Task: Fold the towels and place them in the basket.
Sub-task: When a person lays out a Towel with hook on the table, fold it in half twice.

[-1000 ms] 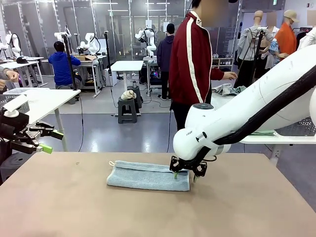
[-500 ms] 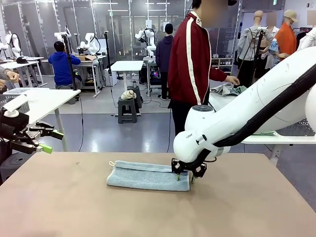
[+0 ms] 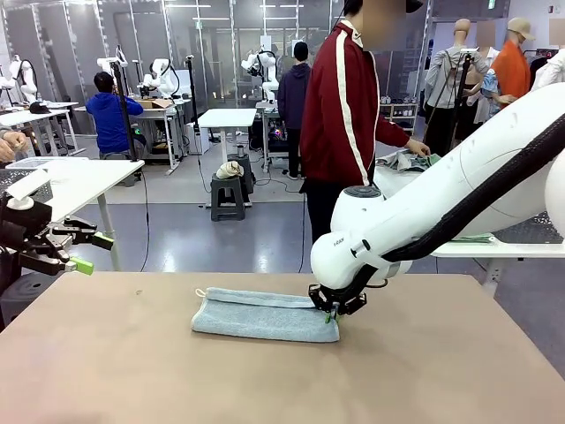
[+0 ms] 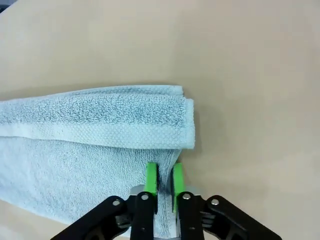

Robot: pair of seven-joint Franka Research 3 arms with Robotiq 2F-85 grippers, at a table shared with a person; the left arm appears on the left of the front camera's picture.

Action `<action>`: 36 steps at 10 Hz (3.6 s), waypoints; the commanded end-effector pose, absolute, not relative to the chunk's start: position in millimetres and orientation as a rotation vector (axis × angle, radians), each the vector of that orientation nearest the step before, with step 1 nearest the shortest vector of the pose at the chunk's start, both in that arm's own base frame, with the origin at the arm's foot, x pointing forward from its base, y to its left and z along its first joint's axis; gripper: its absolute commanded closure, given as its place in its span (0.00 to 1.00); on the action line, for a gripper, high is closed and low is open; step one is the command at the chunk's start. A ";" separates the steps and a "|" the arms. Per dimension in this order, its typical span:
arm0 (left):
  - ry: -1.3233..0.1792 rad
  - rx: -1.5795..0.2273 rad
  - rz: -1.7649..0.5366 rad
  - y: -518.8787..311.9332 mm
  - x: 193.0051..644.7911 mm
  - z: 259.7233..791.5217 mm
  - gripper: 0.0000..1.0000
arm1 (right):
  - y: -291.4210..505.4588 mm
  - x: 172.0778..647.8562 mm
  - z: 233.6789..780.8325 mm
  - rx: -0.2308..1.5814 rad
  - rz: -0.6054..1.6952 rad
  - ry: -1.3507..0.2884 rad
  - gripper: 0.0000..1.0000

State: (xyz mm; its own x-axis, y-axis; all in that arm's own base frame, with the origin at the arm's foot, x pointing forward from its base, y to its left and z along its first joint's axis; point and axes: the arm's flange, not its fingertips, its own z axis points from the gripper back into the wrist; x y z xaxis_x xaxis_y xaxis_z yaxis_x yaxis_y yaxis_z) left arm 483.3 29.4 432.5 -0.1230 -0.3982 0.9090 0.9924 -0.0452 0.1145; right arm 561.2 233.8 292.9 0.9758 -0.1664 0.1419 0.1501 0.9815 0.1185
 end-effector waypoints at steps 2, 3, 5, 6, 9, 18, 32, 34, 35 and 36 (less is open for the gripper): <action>-0.979 -0.854 -1.479 28.9 478.8 434.4 0.16 | 241.2 564.5 283.7 0.083 -0.199 -0.146 1.00; -0.979 -0.854 -1.479 28.9 478.8 434.4 0.16 | 240.3 564.7 283.8 0.082 -0.196 -0.142 1.00; -0.979 -0.854 -1.479 28.9 478.8 434.4 0.16 | 231.3 566.6 284.3 0.103 -0.163 -0.145 1.00; -0.979 -0.854 -1.479 28.9 478.8 434.4 0.16 | 219.6 568.0 288.4 0.112 -0.120 -0.143 1.00; -0.979 -0.854 -1.479 28.9 478.8 434.4 0.16 | 192.9 571.1 300.9 0.069 -0.037 -0.157 1.00; -0.979 -0.854 -1.479 28.9 478.8 434.4 0.16 | 258.3 558.0 387.7 -0.055 0.062 -0.260 1.00; -0.979 -0.854 -1.479 28.9 478.8 434.4 0.16 | 491.7 565.1 383.5 -0.099 0.167 -0.195 1.00; -0.979 -0.854 -1.479 28.9 478.8 434.4 0.16 | 499.3 571.6 363.6 -0.055 0.148 -0.201 1.00; -0.979 -0.854 -1.479 28.9 478.8 434.4 0.16 | 502.6 573.4 355.5 -0.038 0.139 -0.186 1.00; -0.979 -0.854 -1.479 28.9 478.8 434.4 0.16 | 508.1 574.0 344.5 -0.026 0.141 -0.170 1.00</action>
State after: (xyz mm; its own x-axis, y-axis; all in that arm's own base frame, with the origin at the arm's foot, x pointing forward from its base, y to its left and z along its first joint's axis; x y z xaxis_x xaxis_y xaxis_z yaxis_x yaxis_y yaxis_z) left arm 482.9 29.0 432.5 -0.1232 -0.3982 0.9090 0.9924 -0.0458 0.1144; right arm 569.3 496.2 346.1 0.9696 0.1778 0.1683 -0.1675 0.9831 -0.0739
